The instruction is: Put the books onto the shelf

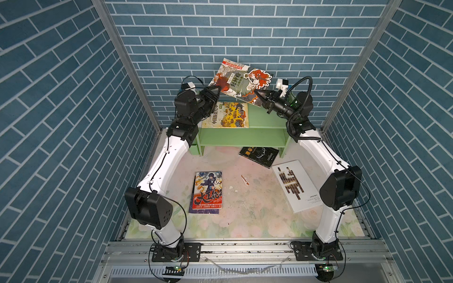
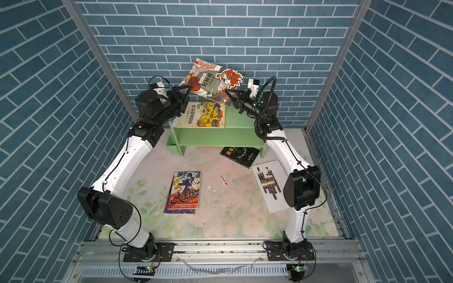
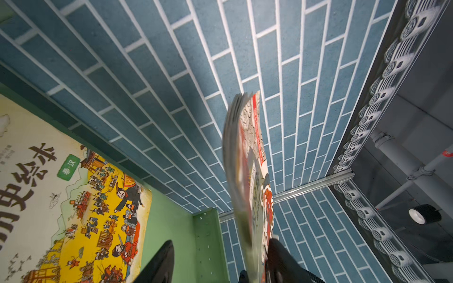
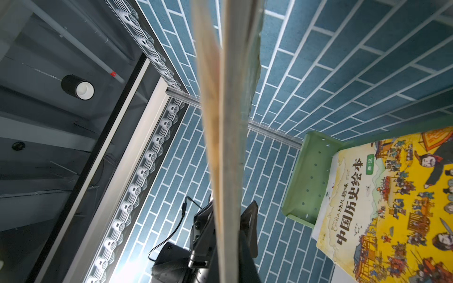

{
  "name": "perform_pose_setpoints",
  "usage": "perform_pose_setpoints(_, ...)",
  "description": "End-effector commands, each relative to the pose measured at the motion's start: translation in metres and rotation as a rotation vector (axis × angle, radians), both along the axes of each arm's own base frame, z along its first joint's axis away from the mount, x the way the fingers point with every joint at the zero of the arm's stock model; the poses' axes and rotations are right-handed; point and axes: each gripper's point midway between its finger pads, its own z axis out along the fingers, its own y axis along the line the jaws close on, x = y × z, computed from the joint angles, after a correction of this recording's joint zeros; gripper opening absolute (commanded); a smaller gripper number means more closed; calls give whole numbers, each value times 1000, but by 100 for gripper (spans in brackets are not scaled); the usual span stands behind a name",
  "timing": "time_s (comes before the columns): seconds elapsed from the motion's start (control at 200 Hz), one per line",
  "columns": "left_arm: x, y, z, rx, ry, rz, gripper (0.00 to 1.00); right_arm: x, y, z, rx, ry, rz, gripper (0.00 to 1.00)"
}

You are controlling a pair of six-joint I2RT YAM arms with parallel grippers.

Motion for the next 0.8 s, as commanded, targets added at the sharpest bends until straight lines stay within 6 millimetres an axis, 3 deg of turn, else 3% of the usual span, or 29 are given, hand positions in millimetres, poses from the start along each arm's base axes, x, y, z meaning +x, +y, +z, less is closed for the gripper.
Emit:
perform_pose_setpoints(0.0, -5, -8, 13, -24, -62, -62, 47, -22, 1, 24, 18, -41, 130, 0)
perform_pose_setpoints(0.325, -11, -4, 19, -29, -96, -44, 16, -12, -6, 2, -64, 39, 134, 0)
perform_pose_setpoints(0.52, -15, 8, 7, -15, -69, 18, 2, 6, -5, -8, -118, 55, 64, 0)
perform_pose_setpoints(0.79, -20, 34, -5, 73, -58, 176, 0, 30, -15, -58, -318, 152, -110, 45)
